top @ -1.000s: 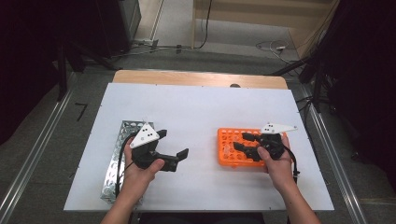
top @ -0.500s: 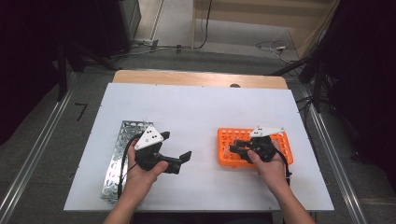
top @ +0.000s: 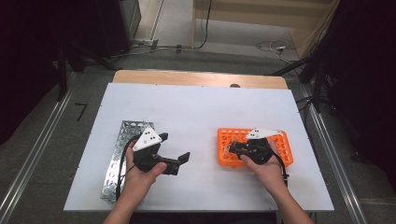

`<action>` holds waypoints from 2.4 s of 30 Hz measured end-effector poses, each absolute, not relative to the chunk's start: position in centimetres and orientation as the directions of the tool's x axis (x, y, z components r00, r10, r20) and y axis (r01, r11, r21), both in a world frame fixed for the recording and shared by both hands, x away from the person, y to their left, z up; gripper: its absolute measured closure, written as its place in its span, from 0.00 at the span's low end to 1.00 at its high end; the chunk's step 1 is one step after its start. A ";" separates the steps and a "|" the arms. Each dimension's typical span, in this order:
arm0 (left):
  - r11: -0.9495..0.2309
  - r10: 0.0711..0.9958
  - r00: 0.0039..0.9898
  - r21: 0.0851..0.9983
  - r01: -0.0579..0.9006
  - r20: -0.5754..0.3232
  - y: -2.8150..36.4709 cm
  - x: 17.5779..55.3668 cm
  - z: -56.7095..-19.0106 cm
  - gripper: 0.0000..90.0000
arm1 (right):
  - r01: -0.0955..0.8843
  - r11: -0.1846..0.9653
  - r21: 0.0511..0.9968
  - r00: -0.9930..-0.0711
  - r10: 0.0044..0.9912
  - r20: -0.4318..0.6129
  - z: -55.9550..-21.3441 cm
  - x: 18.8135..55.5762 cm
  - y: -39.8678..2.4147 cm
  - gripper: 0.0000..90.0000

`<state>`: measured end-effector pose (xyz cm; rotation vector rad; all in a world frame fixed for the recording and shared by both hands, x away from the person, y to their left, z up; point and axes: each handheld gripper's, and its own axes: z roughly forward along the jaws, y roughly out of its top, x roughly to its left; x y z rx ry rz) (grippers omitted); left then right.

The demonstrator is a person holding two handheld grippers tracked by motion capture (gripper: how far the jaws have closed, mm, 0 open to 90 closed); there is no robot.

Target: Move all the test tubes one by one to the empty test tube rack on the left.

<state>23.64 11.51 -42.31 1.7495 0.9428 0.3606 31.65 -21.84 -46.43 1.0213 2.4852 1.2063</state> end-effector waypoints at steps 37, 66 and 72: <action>-0.130 0.735 0.650 0.901 0.414 -0.193 11.3 23.6 -42.0 0.00 | 0.442 0.328 0.835 -0.734 0.667 0.127 -42.2 30.6 -23.9 0.82; -0.129 0.711 0.674 0.906 0.403 -0.199 11.1 23.3 -41.4 0.01 | 0.354 0.321 0.878 -0.807 0.579 0.114 -38.6 27.9 -22.5 0.82; -0.124 0.692 0.691 0.908 0.400 -0.210 11.0 23.2 -41.2 0.03 | 0.343 0.346 0.873 -0.835 0.538 0.115 -39.0 27.2 -21.1 0.82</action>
